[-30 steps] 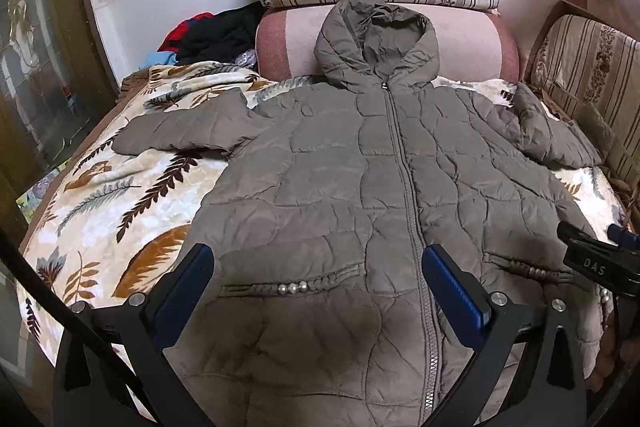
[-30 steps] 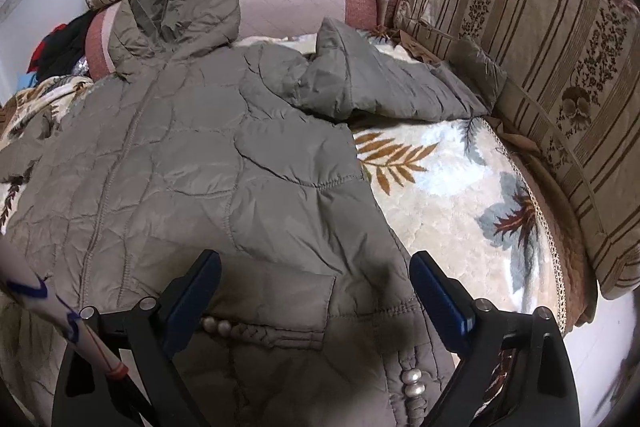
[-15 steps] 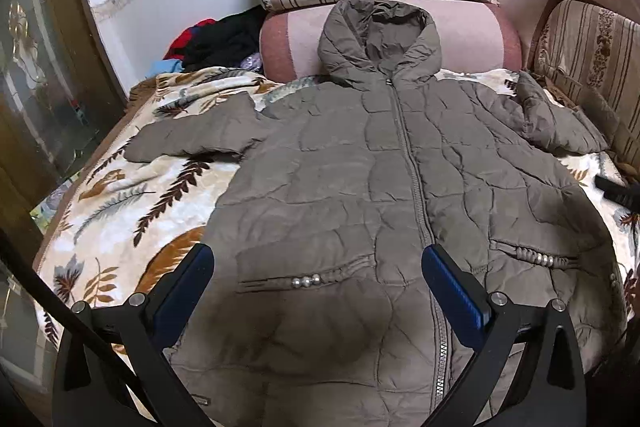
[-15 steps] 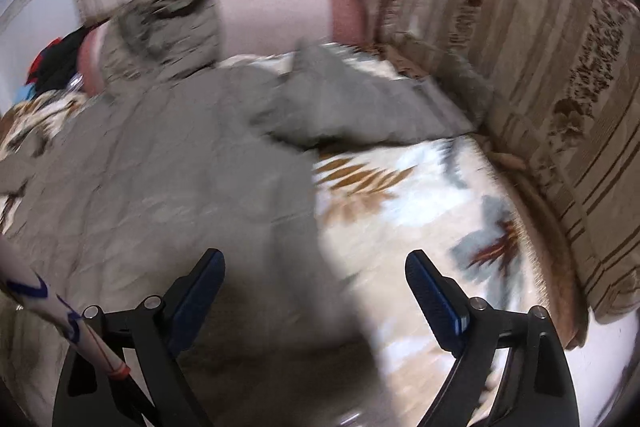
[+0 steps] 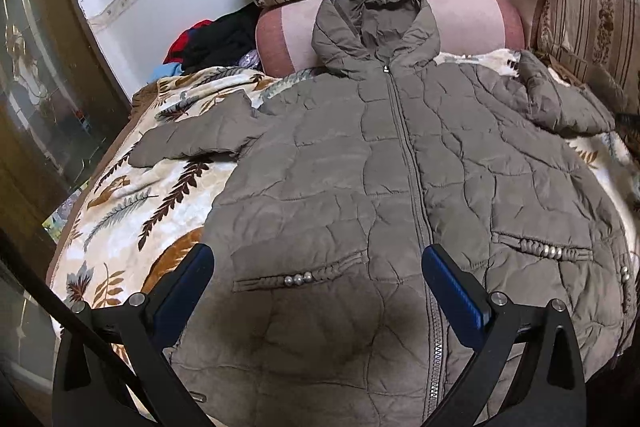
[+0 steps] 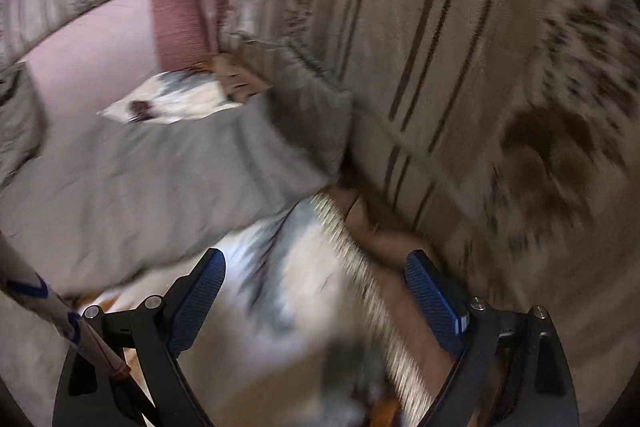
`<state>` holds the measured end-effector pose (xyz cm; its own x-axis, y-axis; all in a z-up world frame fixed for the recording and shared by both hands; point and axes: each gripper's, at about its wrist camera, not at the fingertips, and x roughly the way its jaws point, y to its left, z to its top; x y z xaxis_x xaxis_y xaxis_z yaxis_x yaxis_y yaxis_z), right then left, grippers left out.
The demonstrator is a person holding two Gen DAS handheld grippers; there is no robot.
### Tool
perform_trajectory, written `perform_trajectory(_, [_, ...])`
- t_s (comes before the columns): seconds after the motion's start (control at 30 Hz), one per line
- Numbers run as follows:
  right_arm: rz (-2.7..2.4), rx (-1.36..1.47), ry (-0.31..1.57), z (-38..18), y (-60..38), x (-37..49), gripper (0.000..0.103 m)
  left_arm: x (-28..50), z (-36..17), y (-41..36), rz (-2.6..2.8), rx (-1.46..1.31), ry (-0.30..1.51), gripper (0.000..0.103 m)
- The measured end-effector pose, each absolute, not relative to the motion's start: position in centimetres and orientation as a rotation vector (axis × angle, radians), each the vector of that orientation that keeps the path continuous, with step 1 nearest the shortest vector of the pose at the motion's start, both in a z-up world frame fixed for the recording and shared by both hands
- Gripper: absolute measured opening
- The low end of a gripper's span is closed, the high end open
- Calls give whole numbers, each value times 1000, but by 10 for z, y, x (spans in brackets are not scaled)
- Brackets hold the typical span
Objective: Fold large clothes
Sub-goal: 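Grasp the sleeve cuff with the right gripper and lift it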
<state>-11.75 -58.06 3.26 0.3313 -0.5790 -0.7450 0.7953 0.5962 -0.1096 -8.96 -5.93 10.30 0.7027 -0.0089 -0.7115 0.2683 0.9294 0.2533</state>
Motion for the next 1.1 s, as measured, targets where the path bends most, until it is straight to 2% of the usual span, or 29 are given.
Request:
perform_trajectory(0.23, [-887, 305, 826, 27, -621, -75, 88, -75, 87, -59, -122, 360, 847, 103])
perform_trajectory(0.3, [-865, 299, 837, 24, -623, -61, 80, -69, 83, -59, -111, 363, 866, 103])
perform_trajectory(0.37, [-901, 303, 839, 20, -629, -53, 79, -67, 80, -59, -104, 369, 872, 103])
perform_trajectory(0.43, [-931, 332, 839, 17, -639, -50, 71, -64, 77, -58, -99, 375, 877, 103])
perform_trajectory(0.47, [-936, 358, 844, 15, -645, -48, 66, -63, 76, -58, -97, 375, 880, 103])
perform_trajectory(0.53, [-946, 385, 843, 14, -651, -48, 46, -60, 73, -57, -94, 372, 890, 103])
perform_trajectory(0.57, [-938, 405, 840, 15, -655, -50, 30, -60, 72, -57, -94, 371, 893, 103])
perform_trajectory(0.6, [-927, 427, 829, 19, -657, -54, 20, -59, 71, -56, -95, 369, 894, 103])
perform_trajectory(0.7, [-878, 482, 778, 38, -659, -73, 14, -59, 69, -54, -105, 358, 899, 103])
perform_trajectory(1.1, [-913, 451, 602, 175, -642, -130, 11, -67, 79, -27, -146, 257, 871, 103])
